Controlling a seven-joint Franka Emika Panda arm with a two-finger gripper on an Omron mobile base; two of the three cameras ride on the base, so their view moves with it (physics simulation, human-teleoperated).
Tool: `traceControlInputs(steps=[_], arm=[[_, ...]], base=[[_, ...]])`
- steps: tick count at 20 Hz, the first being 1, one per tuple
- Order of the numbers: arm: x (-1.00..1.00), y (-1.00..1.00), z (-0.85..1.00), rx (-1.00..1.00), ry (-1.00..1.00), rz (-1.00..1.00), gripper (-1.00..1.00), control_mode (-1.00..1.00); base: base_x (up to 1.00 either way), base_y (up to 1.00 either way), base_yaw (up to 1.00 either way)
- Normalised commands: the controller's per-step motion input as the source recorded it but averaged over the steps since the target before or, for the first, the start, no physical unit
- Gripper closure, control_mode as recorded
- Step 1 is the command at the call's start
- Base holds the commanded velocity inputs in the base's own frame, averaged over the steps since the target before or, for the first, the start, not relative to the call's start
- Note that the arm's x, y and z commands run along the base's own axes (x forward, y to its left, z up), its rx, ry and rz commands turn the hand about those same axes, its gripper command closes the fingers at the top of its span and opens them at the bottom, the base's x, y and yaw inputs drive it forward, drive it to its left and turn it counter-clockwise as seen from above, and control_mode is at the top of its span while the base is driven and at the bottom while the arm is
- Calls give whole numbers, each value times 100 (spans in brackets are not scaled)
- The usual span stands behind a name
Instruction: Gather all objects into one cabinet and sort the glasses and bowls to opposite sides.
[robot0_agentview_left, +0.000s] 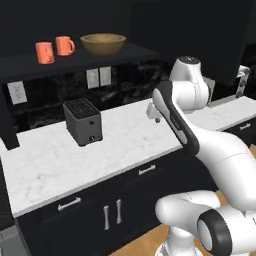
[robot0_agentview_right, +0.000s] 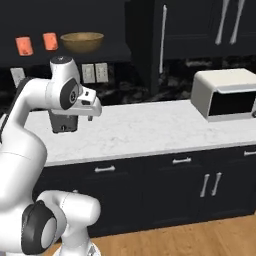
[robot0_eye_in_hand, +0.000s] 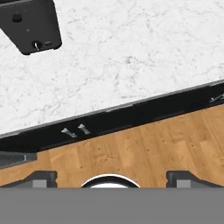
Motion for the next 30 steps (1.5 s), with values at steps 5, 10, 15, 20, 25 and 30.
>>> traceControlInputs(steps=[5, 10, 15, 20, 25, 30], arm=[[0, 0, 0, 0, 0, 0, -100, 100], [0, 0, 0, 0, 0, 0, -100, 100], [0, 0, 0, 0, 0, 0, -100, 100], [0, 0, 0, 0, 0, 0, -100, 100], [0, 0, 0, 0, 0, 0, -100, 100], [0, 0, 0, 0, 0, 0, -100, 100]], base=[[0, -30, -47], [0, -27, -51], [0, -27, -60], [0, -32, -75], [0, -34, -86], [0, -30, -87]])
